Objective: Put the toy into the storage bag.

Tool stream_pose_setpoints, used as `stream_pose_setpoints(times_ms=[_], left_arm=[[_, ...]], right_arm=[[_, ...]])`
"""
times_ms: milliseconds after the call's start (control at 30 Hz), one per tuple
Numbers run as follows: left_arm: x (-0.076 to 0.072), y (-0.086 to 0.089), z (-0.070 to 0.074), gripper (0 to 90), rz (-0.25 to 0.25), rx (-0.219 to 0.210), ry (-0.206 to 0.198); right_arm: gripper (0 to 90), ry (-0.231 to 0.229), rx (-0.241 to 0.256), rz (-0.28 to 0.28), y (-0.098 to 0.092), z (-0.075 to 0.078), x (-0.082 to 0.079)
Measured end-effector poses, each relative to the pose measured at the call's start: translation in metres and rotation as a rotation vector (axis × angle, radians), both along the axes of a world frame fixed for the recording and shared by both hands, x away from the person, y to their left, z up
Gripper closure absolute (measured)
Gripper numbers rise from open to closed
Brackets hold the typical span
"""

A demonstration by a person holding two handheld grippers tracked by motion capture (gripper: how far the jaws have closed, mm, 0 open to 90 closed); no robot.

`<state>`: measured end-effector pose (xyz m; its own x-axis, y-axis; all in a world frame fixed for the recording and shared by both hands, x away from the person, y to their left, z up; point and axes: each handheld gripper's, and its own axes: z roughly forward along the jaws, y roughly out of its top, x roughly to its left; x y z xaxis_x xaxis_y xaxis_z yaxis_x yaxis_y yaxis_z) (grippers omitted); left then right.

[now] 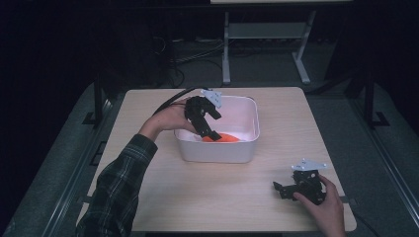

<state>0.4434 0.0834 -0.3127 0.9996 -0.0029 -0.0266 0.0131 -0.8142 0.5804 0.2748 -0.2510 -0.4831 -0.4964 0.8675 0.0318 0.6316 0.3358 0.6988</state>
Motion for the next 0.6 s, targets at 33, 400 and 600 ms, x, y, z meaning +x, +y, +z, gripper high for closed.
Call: stream_pose_setpoints(times_ms=[33,400,600], left_arm=[[-0.001,0.002,0.002,13.8,0.013,-0.005,-0.004],[-0.012,0.022,0.021,13.9,0.130,-0.053,-0.042],[-0.021,0.037,0.022,13.9,0.231,-0.090,-0.069]], right_arm=[[0.0,0.000,0.000,0.000,0.000,0.000,0.000],[0.0,-0.001,0.000,0.000,0.000,0.000,0.000],[0.0,-0.001,-0.001,0.001,0.000,0.000,0.000]])
